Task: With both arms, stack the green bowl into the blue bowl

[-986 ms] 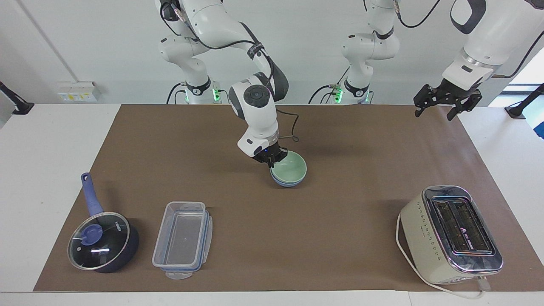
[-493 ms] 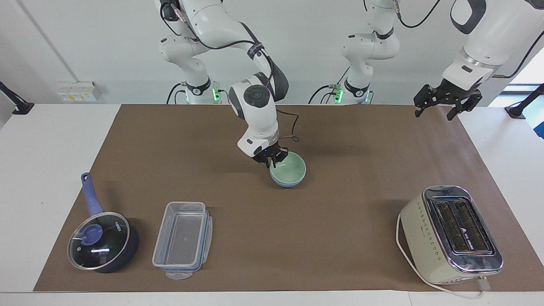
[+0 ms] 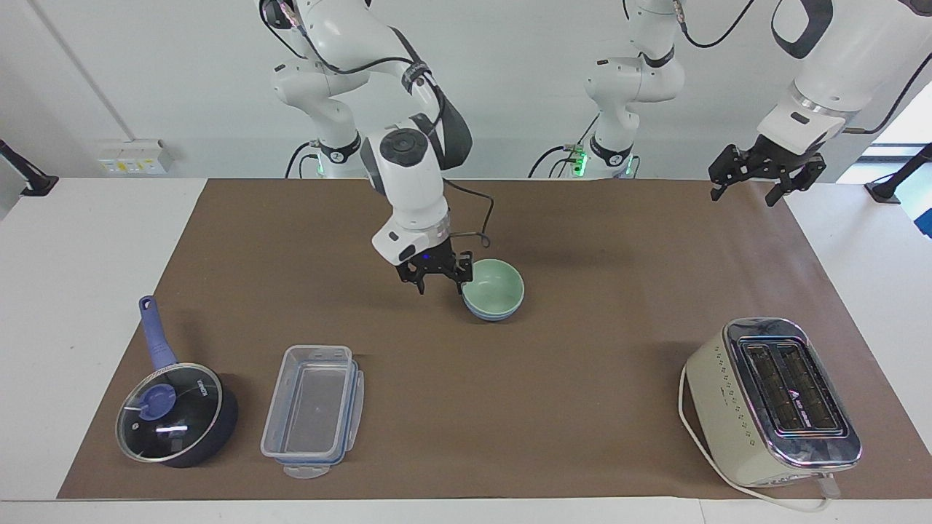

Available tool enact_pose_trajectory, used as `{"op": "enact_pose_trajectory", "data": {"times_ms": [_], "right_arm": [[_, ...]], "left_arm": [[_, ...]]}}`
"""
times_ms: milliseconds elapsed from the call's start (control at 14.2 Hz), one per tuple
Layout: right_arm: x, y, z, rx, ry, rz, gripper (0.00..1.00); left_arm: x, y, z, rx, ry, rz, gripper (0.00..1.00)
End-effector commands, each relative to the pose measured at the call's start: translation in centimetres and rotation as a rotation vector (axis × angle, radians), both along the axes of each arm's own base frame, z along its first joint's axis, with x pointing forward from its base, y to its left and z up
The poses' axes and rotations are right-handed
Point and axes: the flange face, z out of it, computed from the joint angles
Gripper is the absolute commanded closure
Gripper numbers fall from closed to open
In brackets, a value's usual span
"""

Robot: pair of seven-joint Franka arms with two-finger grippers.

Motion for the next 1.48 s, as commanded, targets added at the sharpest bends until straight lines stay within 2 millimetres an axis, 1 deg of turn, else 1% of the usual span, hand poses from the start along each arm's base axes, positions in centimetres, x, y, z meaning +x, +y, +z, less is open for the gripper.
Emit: {"op": "enact_pose_trajectory", "data": {"times_ms": [0,141,352,493,564,705,846,986,1127,1339,1409], "right_arm": [[-1.1,-3.6,3.9,-0.019,-0.014,0.007,0.00],[-2.4,-6.8,6.6,-0.034,0.009,0.026,0.00],[-5.0,-11.2,9.8,-0.054,0.076,0.036,0.00],[-6.1,-14.1,10.6,-0.060,0.121,0.016,0.00],[-6.4,-15.9,10.9,-0.060,0.139,-0.005,0.00],[-7.2,-18.7,11.5,-0.063,0.166,-0.007,0.00],[-7.6,-21.3,12.0,-0.062,0.166,-0.014,0.00],[-8.1,-22.9,13.5,-0.059,0.137,-0.042,0.00],[-8.3,-24.0,15.0,-0.084,0.132,-0.032,0.00],[-9.2,-24.4,18.2,-0.124,0.135,-0.015,0.00],[-9.2,-24.3,18.6,-0.125,0.138,-0.014,0.00]], "left_arm": [[-0.3,0.3,0.3,0.015,-0.011,-0.004,0.00],[-0.3,0.3,0.3,0.015,-0.011,-0.004,0.00],[-0.3,0.3,0.3,0.017,-0.011,-0.005,0.00],[-0.3,0.3,0.3,0.015,-0.011,-0.005,0.00],[-0.3,0.3,0.3,0.015,-0.010,-0.005,0.00],[-0.3,0.3,0.3,0.015,-0.011,-0.003,0.00],[-0.3,0.3,0.3,0.015,-0.010,-0.005,0.00],[-0.3,0.3,0.3,0.017,-0.011,-0.005,0.00],[-0.3,0.3,0.3,0.015,-0.011,-0.005,0.00],[-0.3,0.3,0.3,0.017,-0.010,-0.005,0.00],[-0.3,0.3,0.3,0.015,-0.010,-0.003,0.00]]}}
